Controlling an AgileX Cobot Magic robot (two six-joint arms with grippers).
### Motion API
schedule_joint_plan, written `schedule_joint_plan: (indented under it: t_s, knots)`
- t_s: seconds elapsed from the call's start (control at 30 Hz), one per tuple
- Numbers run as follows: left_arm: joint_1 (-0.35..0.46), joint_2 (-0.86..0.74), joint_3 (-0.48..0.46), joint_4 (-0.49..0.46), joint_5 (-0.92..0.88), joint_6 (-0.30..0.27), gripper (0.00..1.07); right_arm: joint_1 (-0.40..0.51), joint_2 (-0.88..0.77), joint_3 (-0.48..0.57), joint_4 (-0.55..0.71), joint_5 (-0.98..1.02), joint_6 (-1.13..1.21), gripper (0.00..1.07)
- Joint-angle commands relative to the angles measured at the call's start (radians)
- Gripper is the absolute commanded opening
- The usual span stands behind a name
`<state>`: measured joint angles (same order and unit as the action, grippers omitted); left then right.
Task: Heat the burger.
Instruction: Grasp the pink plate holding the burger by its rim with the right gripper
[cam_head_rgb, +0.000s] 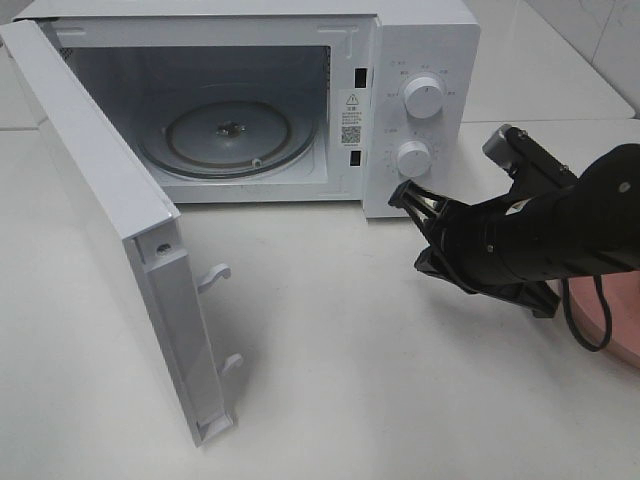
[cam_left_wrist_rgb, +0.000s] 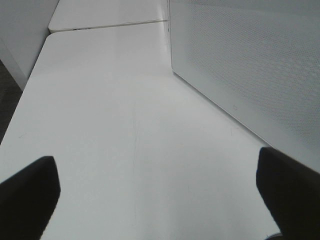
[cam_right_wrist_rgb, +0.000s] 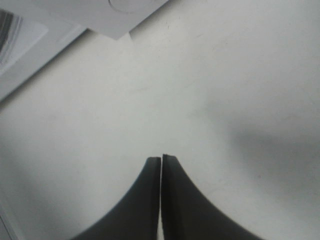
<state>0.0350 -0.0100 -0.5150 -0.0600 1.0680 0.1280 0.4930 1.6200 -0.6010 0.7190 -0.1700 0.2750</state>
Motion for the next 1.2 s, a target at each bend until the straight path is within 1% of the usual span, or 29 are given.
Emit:
schedule_joint_plan:
  t_s: [0.03, 0.1, 0.13, 0.17, 0.23, 0.27, 0.3, 0.33, 0.37, 0.4, 0.43, 0.47, 0.5, 0.53, 0.6, 0.63, 0.67, 0.73, 0.87, 0.9, 0.93, 0.97, 1.0, 1.03, 1.07, 1.1, 1.13, 1.17, 1.2]
  knots:
    - [0.0, -0.02, -0.001, -0.003, 0.003, -0.006, 1.0, -0.062, -0.057, 0.003, -0.009, 0.202, -0.215, 0.06]
    - [0.0, -0.02, -0.001, -0.003, 0.003, -0.006, 1.0, -0.078, -0.064, 0.003, -0.01, 0.234, -0.253, 0.06]
    - [0.0, -0.02, -0.001, -0.003, 0.003, -0.006, 1.0, -0.109, -0.082, 0.003, -0.026, 0.309, -0.317, 0.06]
    - [0.0, -0.02, -0.001, -0.003, 0.003, -0.006, 1.0, -0.109, -0.082, 0.003, -0.026, 0.309, -0.317, 0.06]
    - [0.0, -0.02, -0.001, -0.003, 0.003, -0.006, 1.0, -0.146, -0.105, 0.003, -0.101, 0.403, -0.36, 0.07]
    - [0.0, -0.02, -0.001, -0.003, 0.003, -0.006, 1.0, -0.146, -0.105, 0.003, -0.101, 0.403, -0.36, 0.07]
    - [0.0, -0.02, -0.001, -0.003, 0.003, -0.006, 1.0, -0.165, -0.123, 0.002, -0.167, 0.452, -0.365, 0.07]
    - [0.0, -0.02, -0.001, -0.003, 0.003, -0.006, 1.0, -0.173, -0.129, -0.002, -0.197, 0.475, -0.365, 0.07]
    - [0.0, -0.02, -0.001, -0.003, 0.003, -0.006, 1.0, -0.173, -0.129, -0.002, -0.197, 0.475, -0.365, 0.07]
    - [0.0, -0.02, -0.001, -0.003, 0.003, -0.006, 1.0, -0.179, -0.145, -0.018, -0.286, 0.542, -0.363, 0.08]
    - [0.0, -0.02, -0.001, -0.003, 0.003, -0.006, 1.0, -0.179, -0.145, -0.018, -0.286, 0.542, -0.363, 0.08]
    - [0.0, -0.02, -0.001, -0.003, 0.003, -0.006, 1.0, -0.179, -0.156, -0.044, -0.377, 0.605, -0.363, 0.08]
    - [0.0, -0.02, -0.001, -0.003, 0.003, -0.006, 1.0, -0.179, -0.161, -0.057, -0.403, 0.641, -0.362, 0.09]
    - [0.0, -0.02, -0.001, -0.003, 0.003, -0.006, 1.0, -0.179, -0.161, -0.057, -0.403, 0.641, -0.362, 0.09]
    - [0.0, -0.02, -0.001, -0.003, 0.003, -0.006, 1.0, -0.179, -0.169, -0.106, -0.49, 0.728, -0.365, 0.09]
    - [0.0, -0.02, -0.001, -0.003, 0.003, -0.006, 1.0, -0.179, -0.169, -0.106, -0.49, 0.728, -0.365, 0.09]
    - [0.0, -0.02, -0.001, -0.003, 0.003, -0.006, 1.0, -0.179, -0.169, -0.137, -0.529, 0.776, -0.365, 0.1]
    - [0.0, -0.02, -0.001, -0.003, 0.003, -0.005, 1.0, -0.179, -0.169, -0.152, -0.542, 0.799, -0.365, 0.1]
    - [0.0, -0.02, -0.001, -0.003, 0.003, -0.005, 1.0, -0.179, -0.169, -0.214, -0.604, 0.888, -0.365, 0.13]
    - [0.0, -0.02, -0.001, -0.003, 0.003, -0.005, 1.0, -0.2, -0.169, -0.231, -0.617, 0.904, -0.365, 0.15]
    - [0.0, -0.02, -0.001, -0.003, 0.003, -0.005, 1.0, -0.2, -0.169, -0.231, -0.617, 0.904, -0.365, 0.15]
    - [0.0, -0.02, -0.001, -0.003, 0.003, -0.005, 1.0, -0.213, -0.169, -0.236, -0.618, 0.908, -0.365, 0.17]
    - [0.0, -0.02, -0.001, -0.003, 0.003, -0.005, 1.0, -0.239, -0.169, -0.242, -0.626, 0.92, -0.365, 0.23]
    - [0.0, -0.02, -0.001, -0.003, 0.003, -0.005, 1.0, -0.239, -0.169, -0.242, -0.626, 0.92, -0.365, 0.23]
    - [0.0, -0.02, -0.001, -0.003, 0.003, -0.005, 1.0, -0.253, -0.169, -0.242, -0.629, 0.92, -0.365, 0.28]
    - [0.0, -0.02, -0.001, -0.003, 0.003, -0.005, 1.0, -0.253, -0.169, -0.242, -0.629, 0.92, -0.365, 0.28]
    - [0.0, -0.02, -0.001, -0.003, 0.003, -0.006, 1.0, -0.276, -0.169, -0.242, -0.643, 0.92, -0.365, 0.42]
    - [0.0, -0.02, -0.001, -0.003, 0.003, -0.006, 1.0, -0.287, -0.169, -0.242, -0.654, 0.922, -0.365, 0.5]
    - [0.0, -0.02, -0.001, -0.003, 0.003, -0.006, 1.0, -0.287, -0.169, -0.242, -0.654, 0.922, -0.365, 0.5]
